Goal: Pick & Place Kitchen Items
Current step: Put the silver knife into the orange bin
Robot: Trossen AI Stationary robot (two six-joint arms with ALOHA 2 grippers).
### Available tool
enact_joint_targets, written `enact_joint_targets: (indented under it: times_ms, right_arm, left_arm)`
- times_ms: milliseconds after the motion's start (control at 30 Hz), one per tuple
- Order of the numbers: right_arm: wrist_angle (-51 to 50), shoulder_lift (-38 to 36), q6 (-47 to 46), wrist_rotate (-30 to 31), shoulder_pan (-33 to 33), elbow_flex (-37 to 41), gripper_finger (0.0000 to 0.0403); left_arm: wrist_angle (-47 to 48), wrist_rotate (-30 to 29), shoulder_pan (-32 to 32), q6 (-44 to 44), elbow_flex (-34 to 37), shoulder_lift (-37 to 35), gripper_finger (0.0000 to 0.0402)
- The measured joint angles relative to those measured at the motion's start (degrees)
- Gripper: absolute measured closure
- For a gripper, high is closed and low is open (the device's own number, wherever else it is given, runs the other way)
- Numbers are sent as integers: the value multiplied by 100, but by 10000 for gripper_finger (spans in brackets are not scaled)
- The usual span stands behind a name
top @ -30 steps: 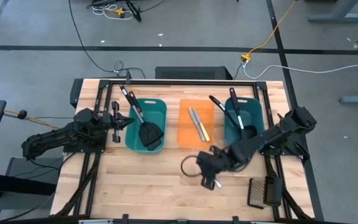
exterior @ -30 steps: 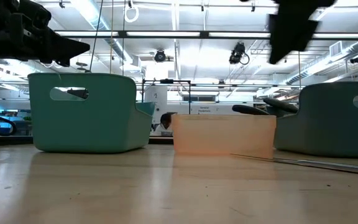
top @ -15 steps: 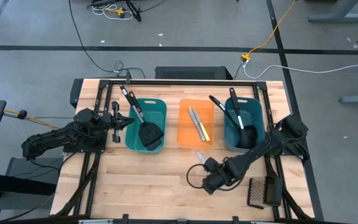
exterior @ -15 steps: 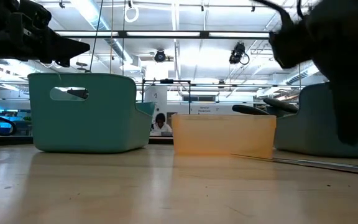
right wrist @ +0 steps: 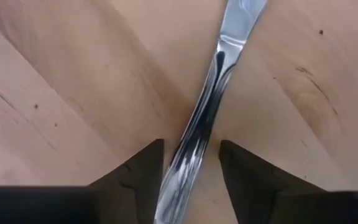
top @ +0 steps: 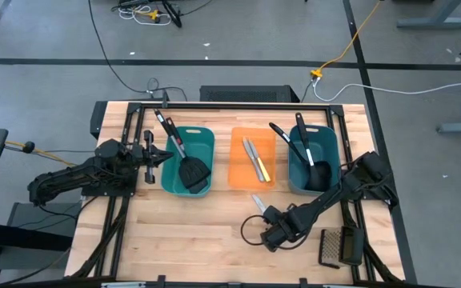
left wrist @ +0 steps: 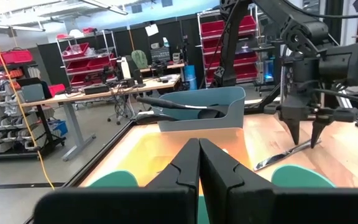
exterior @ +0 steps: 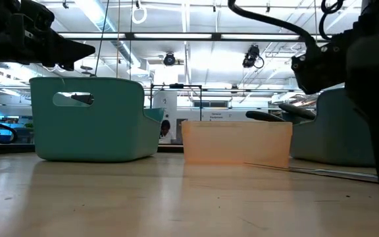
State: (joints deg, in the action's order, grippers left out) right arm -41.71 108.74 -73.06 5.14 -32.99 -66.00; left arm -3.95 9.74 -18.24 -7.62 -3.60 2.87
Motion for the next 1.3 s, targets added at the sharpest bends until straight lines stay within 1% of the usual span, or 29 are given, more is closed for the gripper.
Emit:
enact_joint_targets:
  times_ms: [167, 433, 533, 767, 867, 967, 1067, 1300]
  right_arm:
    - [-80, 272, 589, -9, 9, -33, 249]
    - [95, 301, 1853, 224, -92, -12, 283]
    - [174, 301, 2143, 316, -149, -2, 298]
    - [256, 309, 2791, 632, -300, 10, 324]
    - [277, 318, 3086, 805, -357, 13, 327]
    - [355, 328, 3317, 989, -369, 13, 326]
    - [442, 336, 3563, 1110, -362, 18, 324]
    - [577, 357, 3765, 1227, -352, 22, 324]
  left_arm:
    - [7, 23, 0, 130, 0, 0, 391]
    - [5, 44, 0, 138, 0, 0, 391]
    - [-66, 43, 14, 167, 0, 0, 391]
    - [-350, 46, 142, 549, 0, -1, 391]
    - [-357, 60, 285, 658, 0, 0, 391]
    - [-371, 218, 460, 693, 0, 0, 392]
    - [-375, 185, 677, 675, 0, 33, 396]
    - [-759, -43, 1418, 751, 0, 532, 398]
